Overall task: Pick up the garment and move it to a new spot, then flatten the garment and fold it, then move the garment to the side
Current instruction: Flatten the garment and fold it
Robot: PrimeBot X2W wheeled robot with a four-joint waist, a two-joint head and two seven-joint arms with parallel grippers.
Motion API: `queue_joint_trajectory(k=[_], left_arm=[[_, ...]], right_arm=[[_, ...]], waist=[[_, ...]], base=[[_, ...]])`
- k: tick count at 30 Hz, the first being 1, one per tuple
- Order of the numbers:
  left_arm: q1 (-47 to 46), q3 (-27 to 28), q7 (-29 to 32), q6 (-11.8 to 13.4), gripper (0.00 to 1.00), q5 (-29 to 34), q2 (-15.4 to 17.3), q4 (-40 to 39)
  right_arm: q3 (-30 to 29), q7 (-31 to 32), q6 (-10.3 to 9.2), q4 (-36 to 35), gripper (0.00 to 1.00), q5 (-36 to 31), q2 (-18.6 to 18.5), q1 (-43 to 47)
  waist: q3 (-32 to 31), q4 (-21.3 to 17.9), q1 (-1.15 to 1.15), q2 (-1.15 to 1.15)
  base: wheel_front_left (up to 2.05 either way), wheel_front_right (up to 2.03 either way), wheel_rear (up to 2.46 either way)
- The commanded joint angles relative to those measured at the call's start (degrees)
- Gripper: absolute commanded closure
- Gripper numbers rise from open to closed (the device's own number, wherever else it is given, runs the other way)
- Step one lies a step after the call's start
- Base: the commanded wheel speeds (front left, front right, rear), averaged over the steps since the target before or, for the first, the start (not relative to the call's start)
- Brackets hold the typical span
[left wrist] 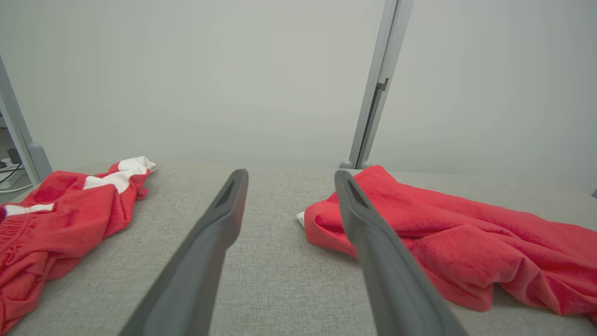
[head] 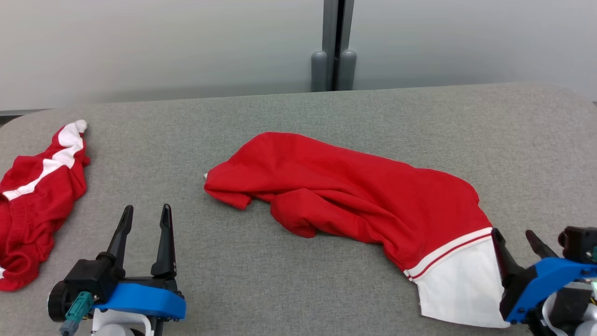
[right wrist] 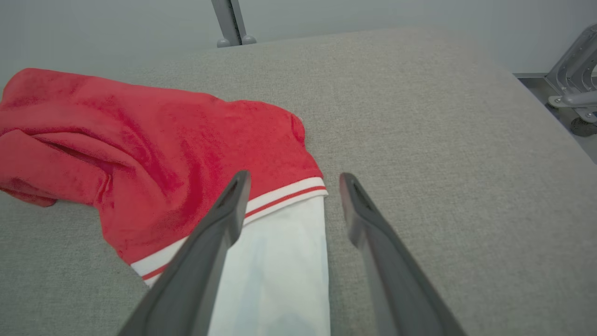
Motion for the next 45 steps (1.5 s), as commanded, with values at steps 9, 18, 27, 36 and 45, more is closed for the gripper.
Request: queue_joint_trajectory(k=[9,18,27,36,45], left_arm=[[-0.2,-0.4,-0.2,-0.1,0.0,0.3,-0.3,0.1],[-2.5,-2.0,-0.2,-0.5,0.0,1.0,-1.0,-0.3],[-6.3,-3.6,-0.2,-1.2,0.0,2.0,-2.0,-2.0],[-8.2,-3.7,-0.2,-1.6,0.0,2.5,-3.0,-3.0],[-9.0,-3.6,-0.2,-2.0,0.0,3.2,-3.6,-3.2]], right_arm=[[10.6,3.1,0.01,10.3,0.0,-4.1,-0.3,-13.8],[22.9,2.8,0.01,27.9,0.0,-3.1,-4.8,-30.5],[26.3,0.8,0.01,43.9,0.0,-2.7,-9.1,-42.0],[28.2,0.5,-0.04,53.1,1.0,-1.6,-10.9,-46.8],[15.8,-8.7,0.0,56.6,1.0,-6.9,-13.6,-53.5]], waist=[[0.0,3.0,0.0,0.0],[3.1,8.3,0.0,0.0],[9.6,14.7,0.0,0.0],[13.3,17.1,0.0,0.0],[14.1,16.2,0.0,0.0]], base=[[0.0,0.0,0.0],[0.0,0.0,0.0],[0.0,0.0,0.0],[0.0,0.0,0.0],[0.0,0.0,0.0]])
